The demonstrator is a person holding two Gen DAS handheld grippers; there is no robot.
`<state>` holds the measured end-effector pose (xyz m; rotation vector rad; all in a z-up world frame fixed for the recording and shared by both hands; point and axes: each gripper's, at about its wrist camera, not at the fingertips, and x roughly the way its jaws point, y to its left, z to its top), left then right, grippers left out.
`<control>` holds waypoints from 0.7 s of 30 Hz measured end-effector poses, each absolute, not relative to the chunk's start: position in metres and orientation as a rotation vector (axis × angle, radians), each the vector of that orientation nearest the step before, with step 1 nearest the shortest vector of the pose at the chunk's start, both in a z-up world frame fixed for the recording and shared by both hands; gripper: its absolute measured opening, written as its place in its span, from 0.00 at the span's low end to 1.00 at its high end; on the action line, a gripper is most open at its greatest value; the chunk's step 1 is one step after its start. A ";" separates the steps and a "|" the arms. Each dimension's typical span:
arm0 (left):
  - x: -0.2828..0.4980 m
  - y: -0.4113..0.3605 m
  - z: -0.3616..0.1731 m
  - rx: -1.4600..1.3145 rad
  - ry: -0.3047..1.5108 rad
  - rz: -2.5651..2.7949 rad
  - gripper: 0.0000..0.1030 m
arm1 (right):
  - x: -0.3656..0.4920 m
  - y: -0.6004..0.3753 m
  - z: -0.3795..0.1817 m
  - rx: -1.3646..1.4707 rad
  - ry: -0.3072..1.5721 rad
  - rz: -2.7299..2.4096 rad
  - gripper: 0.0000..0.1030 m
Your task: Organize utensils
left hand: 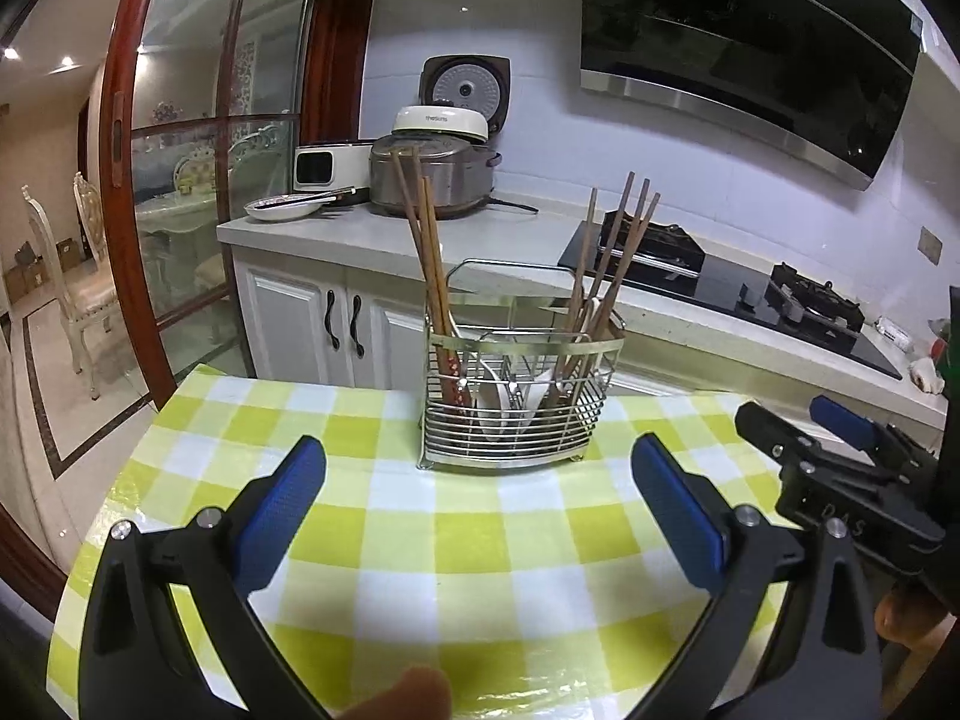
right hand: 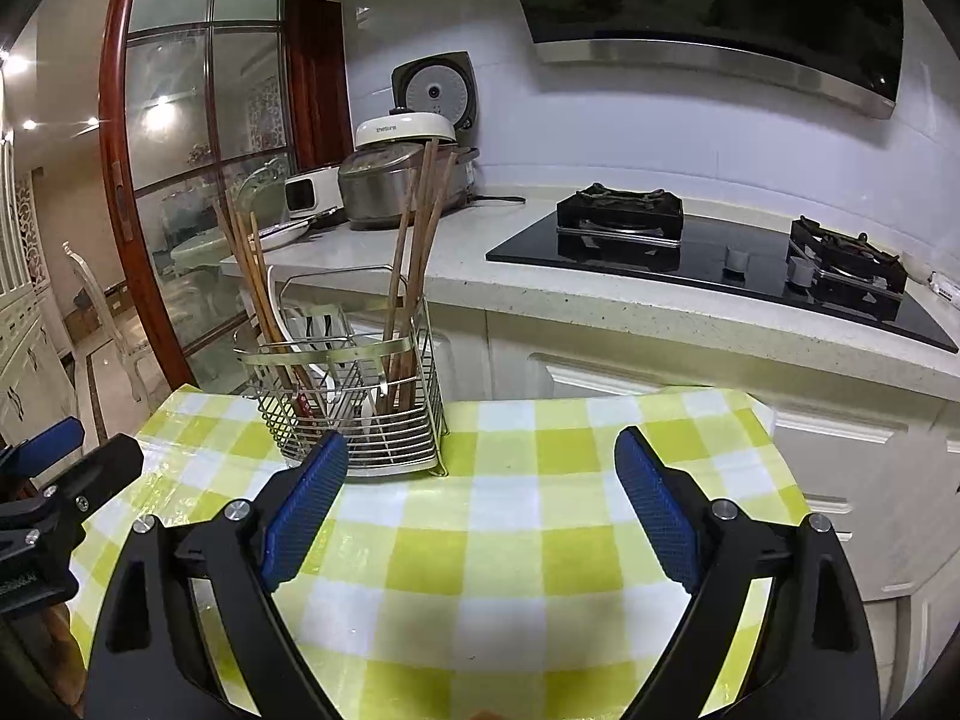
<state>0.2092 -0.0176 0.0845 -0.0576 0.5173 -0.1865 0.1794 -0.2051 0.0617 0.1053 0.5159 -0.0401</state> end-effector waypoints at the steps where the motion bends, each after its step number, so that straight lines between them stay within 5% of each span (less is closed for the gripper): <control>1: 0.209 -0.018 0.085 -0.059 0.517 -0.189 0.96 | 0.179 -0.205 0.061 0.104 0.517 -0.041 0.83; 21: 0.210 -0.020 0.086 -0.058 0.508 -0.180 0.96 | 0.181 -0.208 0.061 0.107 0.518 -0.045 0.83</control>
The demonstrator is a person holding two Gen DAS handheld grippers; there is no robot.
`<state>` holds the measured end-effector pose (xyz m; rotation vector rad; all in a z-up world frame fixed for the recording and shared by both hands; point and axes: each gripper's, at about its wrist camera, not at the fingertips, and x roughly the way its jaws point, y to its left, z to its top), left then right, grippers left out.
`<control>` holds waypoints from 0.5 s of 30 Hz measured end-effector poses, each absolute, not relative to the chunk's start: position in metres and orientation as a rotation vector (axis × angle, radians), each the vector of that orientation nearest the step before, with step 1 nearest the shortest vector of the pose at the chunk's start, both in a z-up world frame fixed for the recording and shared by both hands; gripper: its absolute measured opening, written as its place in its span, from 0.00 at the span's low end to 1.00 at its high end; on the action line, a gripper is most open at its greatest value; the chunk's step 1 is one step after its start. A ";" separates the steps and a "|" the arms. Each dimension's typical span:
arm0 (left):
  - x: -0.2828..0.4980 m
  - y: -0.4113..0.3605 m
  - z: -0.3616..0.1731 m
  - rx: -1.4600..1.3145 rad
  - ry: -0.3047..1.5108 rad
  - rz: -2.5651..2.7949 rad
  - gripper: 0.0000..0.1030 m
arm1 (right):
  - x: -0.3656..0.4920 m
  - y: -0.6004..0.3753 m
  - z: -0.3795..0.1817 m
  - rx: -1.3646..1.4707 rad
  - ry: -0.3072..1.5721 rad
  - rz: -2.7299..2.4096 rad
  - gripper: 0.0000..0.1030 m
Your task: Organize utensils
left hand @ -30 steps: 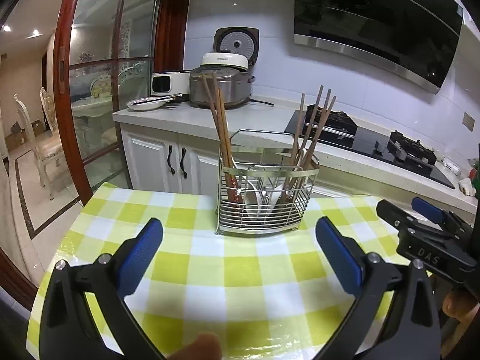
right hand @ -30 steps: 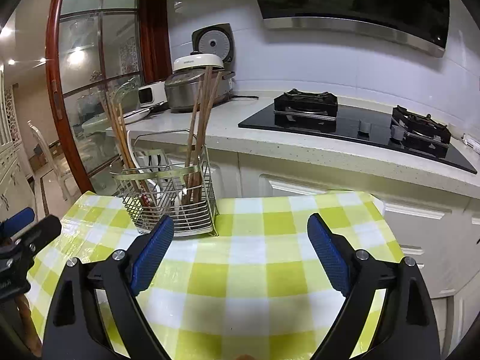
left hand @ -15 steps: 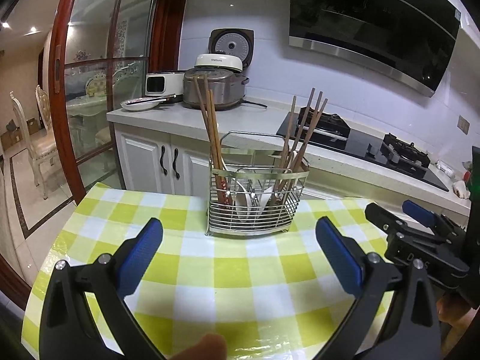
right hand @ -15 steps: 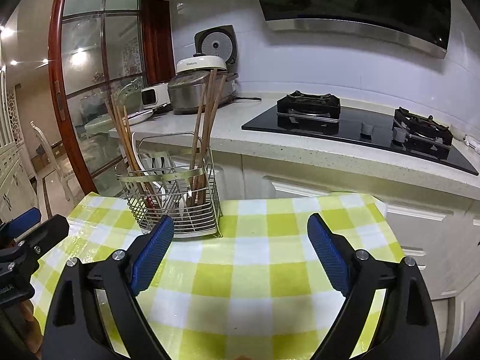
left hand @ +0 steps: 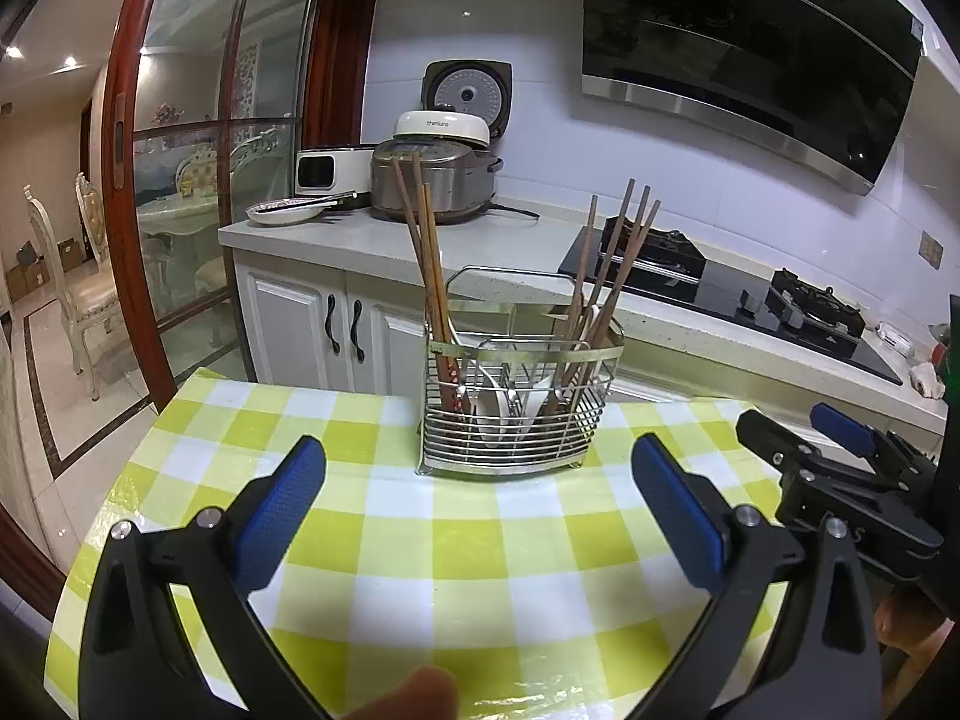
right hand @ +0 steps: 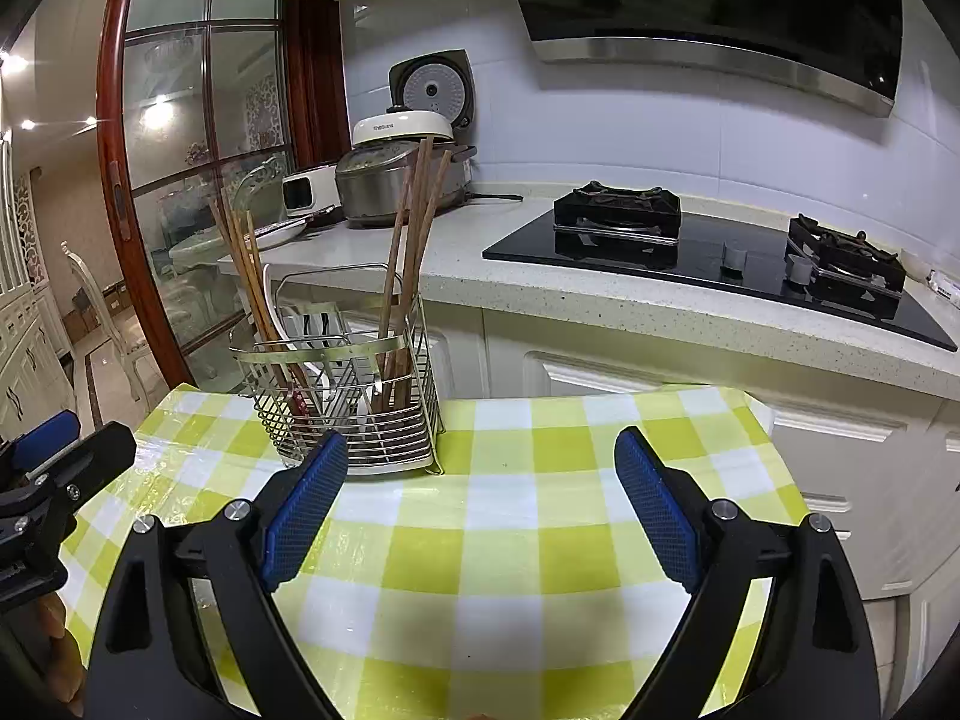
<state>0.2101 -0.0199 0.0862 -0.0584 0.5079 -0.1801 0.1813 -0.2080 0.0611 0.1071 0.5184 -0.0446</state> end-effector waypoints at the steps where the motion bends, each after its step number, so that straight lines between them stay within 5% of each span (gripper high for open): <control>1: 0.210 -0.020 0.086 -0.058 0.507 -0.180 0.96 | 0.181 -0.208 0.061 0.107 0.518 -0.045 0.83; 15: 0.212 -0.021 0.086 -0.053 0.502 -0.180 0.96 | 0.182 -0.208 0.061 0.107 0.518 -0.044 0.83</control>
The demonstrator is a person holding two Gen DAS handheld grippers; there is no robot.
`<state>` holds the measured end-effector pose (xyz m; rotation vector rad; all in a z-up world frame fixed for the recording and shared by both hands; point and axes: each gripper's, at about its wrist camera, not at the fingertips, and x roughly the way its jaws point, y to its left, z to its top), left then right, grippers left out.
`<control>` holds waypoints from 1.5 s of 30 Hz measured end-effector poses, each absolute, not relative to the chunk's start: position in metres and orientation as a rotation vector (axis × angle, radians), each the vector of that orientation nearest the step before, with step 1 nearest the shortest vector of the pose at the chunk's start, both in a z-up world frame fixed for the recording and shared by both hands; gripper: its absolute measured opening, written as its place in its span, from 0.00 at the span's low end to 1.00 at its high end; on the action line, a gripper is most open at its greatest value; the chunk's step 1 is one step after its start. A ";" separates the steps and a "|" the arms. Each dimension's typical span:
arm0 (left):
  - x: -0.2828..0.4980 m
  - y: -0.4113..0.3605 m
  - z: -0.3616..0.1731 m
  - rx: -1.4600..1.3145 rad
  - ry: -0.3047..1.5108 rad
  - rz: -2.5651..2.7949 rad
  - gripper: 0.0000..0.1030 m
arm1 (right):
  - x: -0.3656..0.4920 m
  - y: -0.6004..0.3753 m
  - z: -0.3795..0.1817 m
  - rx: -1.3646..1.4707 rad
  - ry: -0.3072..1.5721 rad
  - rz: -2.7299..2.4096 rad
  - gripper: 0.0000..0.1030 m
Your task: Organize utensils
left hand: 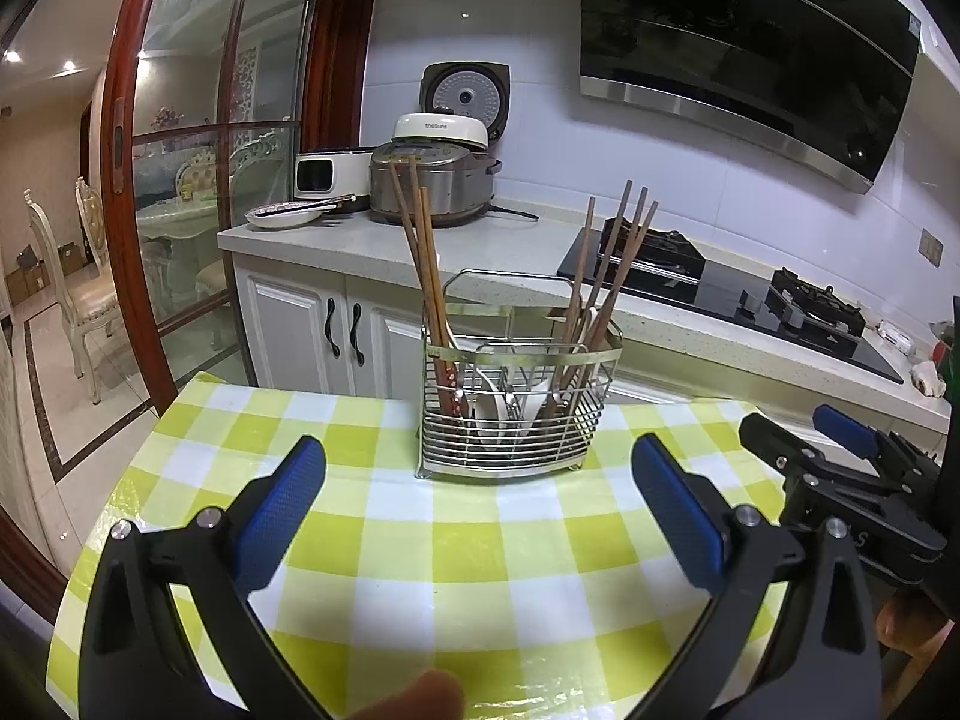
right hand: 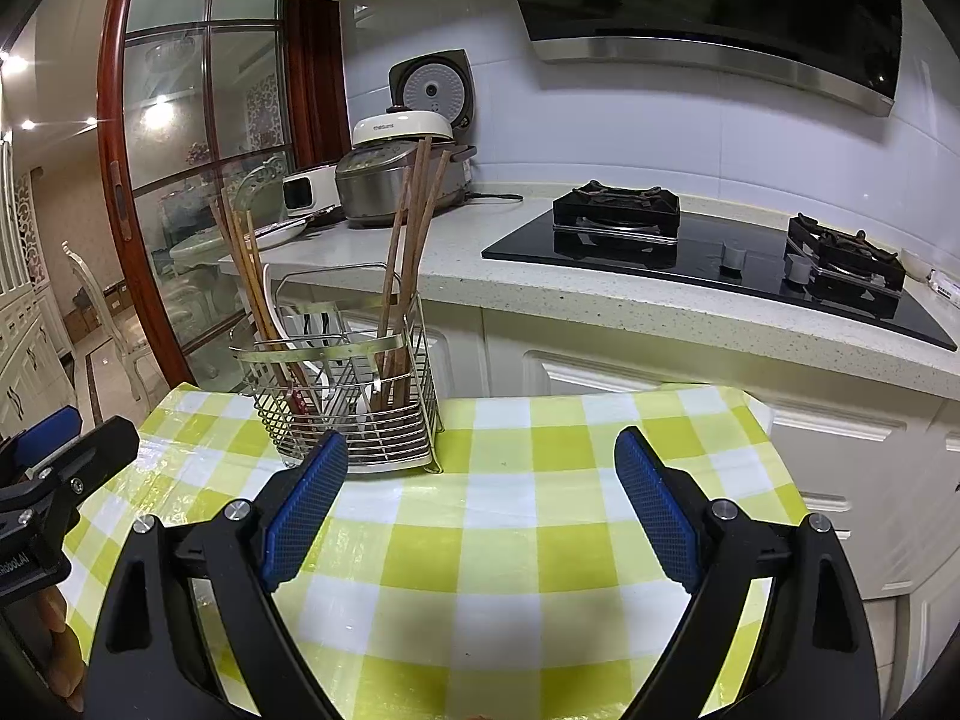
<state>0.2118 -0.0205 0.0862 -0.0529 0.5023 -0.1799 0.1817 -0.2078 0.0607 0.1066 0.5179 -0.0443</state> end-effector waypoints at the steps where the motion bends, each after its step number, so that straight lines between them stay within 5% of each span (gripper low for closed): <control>1: 0.212 -0.021 0.086 -0.053 0.503 -0.180 0.96 | 0.182 -0.208 0.061 0.105 0.518 -0.044 0.83; 45: 0.211 -0.024 0.090 -0.049 0.499 -0.184 0.96 | 0.179 -0.210 0.060 0.105 0.516 -0.044 0.83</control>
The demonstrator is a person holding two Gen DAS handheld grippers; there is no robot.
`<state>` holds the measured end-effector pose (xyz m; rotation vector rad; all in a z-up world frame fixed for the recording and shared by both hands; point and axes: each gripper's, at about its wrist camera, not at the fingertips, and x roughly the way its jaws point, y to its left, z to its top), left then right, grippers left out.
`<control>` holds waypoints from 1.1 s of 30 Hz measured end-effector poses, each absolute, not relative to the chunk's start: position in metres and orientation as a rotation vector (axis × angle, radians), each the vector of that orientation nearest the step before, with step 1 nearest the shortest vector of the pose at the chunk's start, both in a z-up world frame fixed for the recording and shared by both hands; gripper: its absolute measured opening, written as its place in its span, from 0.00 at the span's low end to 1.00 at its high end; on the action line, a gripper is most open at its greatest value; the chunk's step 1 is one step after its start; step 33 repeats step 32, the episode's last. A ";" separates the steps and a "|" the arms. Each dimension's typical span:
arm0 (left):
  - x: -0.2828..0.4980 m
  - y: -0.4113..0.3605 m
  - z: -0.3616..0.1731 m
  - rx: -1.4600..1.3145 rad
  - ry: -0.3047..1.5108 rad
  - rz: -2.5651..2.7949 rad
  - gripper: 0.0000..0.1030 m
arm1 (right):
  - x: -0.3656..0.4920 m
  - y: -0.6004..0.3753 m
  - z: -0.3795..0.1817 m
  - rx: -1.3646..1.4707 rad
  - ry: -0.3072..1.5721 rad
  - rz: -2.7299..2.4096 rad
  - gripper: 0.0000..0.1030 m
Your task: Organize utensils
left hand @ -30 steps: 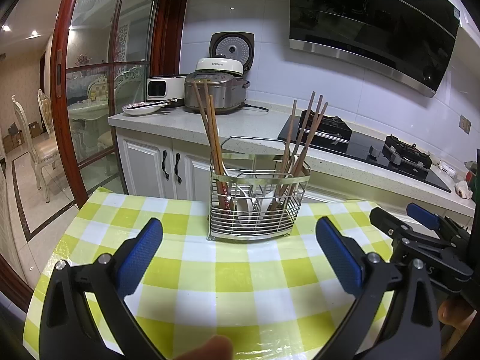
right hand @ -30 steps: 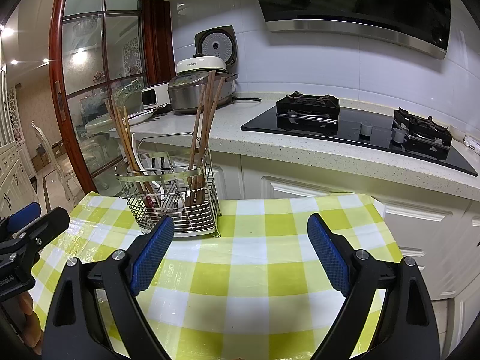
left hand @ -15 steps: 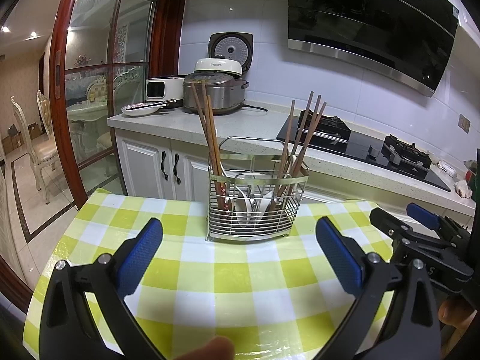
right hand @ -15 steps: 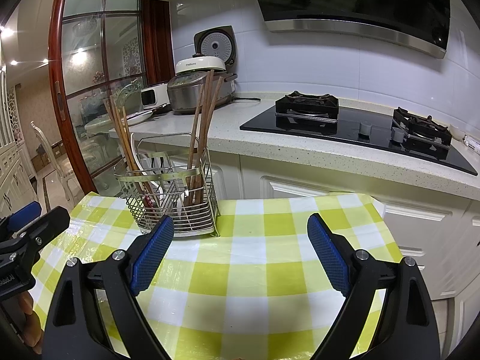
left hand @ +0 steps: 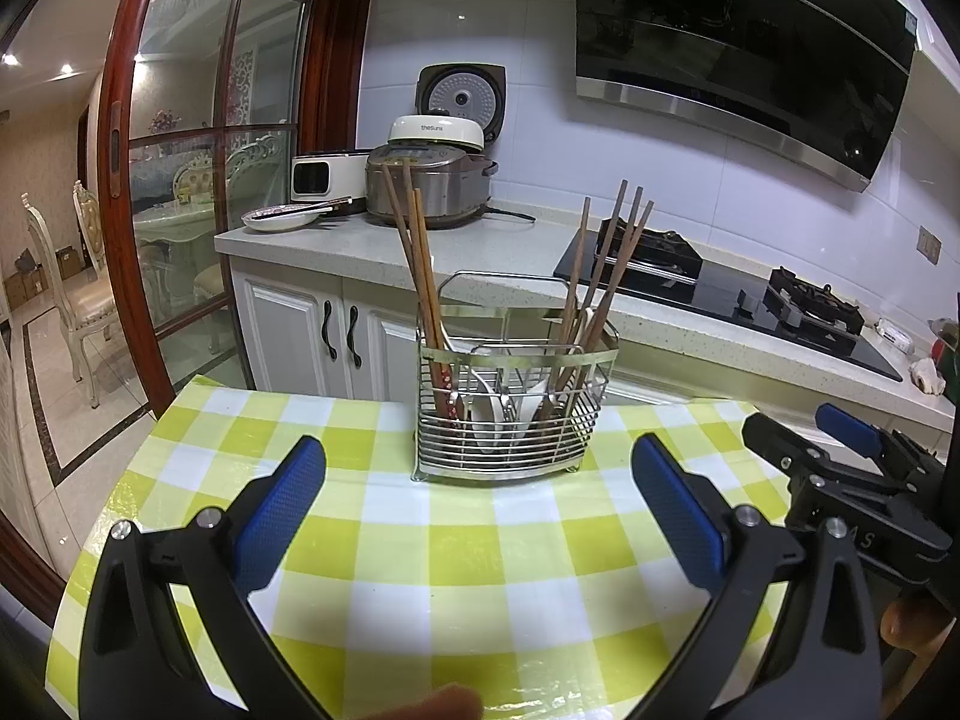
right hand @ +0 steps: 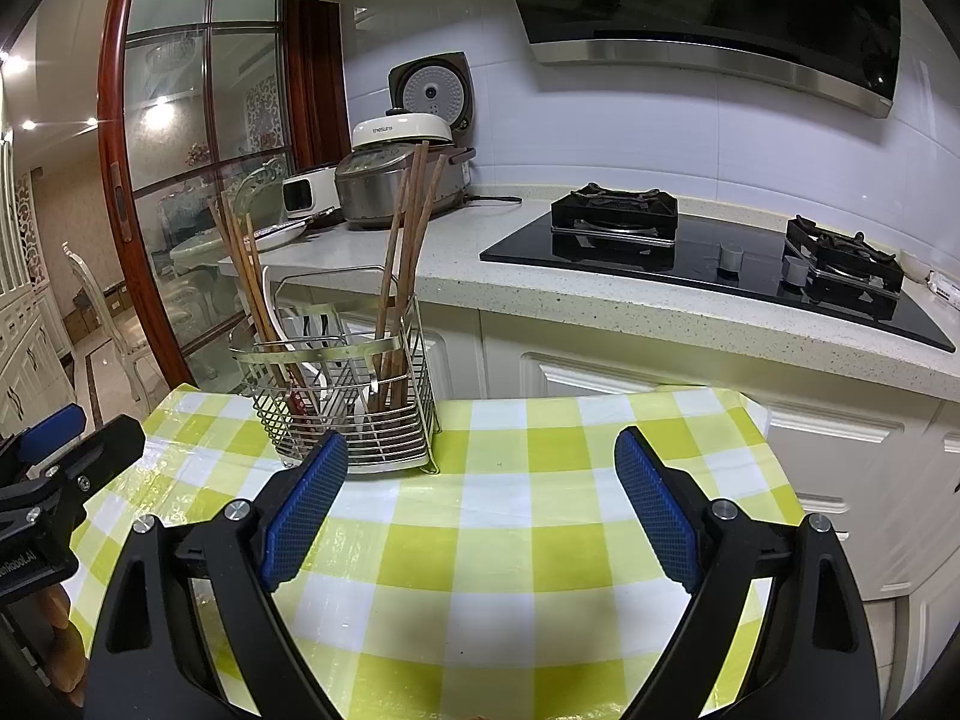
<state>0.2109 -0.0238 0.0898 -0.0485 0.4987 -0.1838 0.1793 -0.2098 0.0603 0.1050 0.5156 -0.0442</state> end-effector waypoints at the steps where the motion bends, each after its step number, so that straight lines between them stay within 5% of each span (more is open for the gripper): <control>1: 0.211 -0.024 0.089 -0.049 0.499 -0.183 0.96 | 0.179 -0.210 0.061 0.105 0.516 -0.044 0.83; 33: 0.216 -0.022 0.080 -0.038 0.499 -0.174 0.96 | 0.180 -0.213 0.054 0.109 0.530 -0.048 0.83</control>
